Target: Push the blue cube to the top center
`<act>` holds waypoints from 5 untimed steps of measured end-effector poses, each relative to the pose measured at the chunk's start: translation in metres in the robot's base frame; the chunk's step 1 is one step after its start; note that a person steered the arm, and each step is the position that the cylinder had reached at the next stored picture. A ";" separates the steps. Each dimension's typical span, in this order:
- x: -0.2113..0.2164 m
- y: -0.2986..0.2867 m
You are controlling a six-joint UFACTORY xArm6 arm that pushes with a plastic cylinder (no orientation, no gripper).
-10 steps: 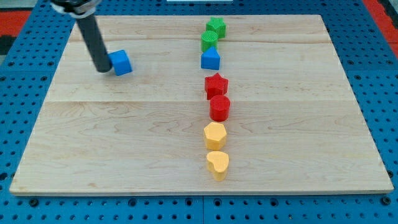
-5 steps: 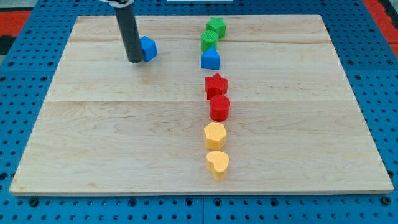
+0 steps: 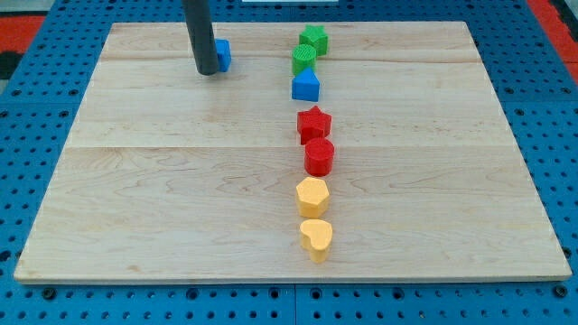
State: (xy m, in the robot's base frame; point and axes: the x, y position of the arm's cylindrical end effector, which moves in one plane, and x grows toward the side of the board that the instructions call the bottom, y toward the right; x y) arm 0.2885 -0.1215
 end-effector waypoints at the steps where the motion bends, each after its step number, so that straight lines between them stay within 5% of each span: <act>1: -0.019 -0.002; 3: -0.073 0.008; 5: -0.078 0.003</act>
